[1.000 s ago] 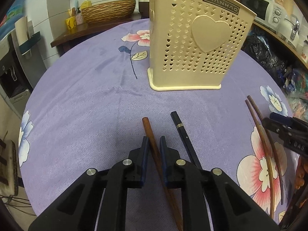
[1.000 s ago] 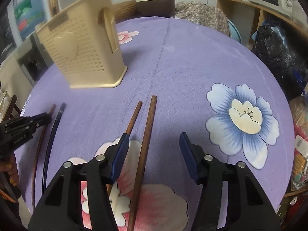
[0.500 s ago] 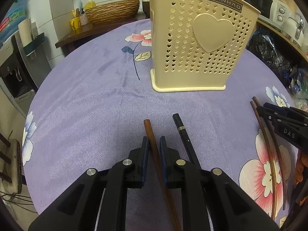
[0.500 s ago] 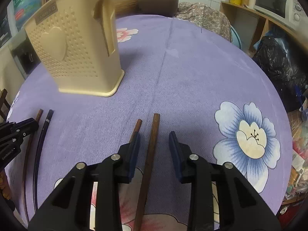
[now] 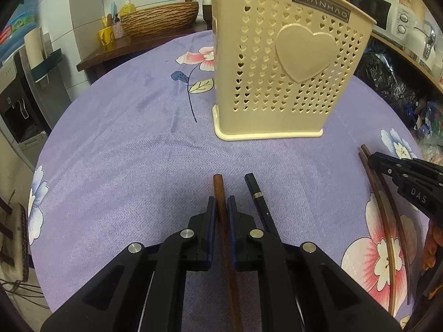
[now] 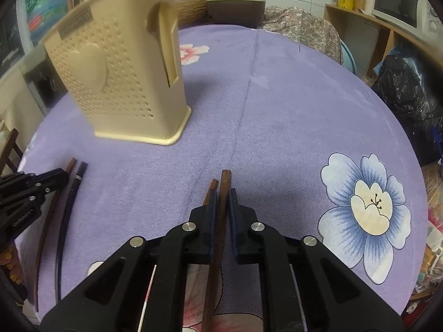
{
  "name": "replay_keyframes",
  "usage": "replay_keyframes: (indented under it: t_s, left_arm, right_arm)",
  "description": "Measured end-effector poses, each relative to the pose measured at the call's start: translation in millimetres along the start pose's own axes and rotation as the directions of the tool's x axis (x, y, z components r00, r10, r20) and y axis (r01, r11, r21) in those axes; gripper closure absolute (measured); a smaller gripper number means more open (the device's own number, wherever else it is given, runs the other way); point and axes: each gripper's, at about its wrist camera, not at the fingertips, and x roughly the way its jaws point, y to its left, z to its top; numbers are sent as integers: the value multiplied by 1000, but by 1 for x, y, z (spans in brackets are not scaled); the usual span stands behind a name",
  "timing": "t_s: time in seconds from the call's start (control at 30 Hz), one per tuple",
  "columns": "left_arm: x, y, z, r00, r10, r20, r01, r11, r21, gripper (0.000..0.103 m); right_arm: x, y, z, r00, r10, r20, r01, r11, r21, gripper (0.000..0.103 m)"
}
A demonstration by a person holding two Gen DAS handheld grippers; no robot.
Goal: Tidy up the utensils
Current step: 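Grasp a brown chopstick with the right gripper while the left grasps another brown chopstick, then insert the brown chopstick into the holder with the right gripper while the left inserts its chopstick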
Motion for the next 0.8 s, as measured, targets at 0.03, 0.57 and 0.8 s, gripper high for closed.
replay_keyframes:
  t_s: [0.03, 0.57, 0.8]
  left_arm:
    - [-3, 1, 1, 1000, 1, 13, -1, 1000, -3, 94]
    - [-147, 29, 17, 930, -97, 355, 123, 991, -50, 95]
    - [-163, 35, 19, 913, -100, 396, 131, 990, -52, 95]
  right_arm:
    - [-4, -1, 0, 1000, 14, 9, -14, 1000, 6, 94]
    - [-162, -3, 7, 926, 212, 314, -211, 977, -38, 95]
    - [-191, -1, 14, 899, 256, 356, -250, 966, -64, 95]
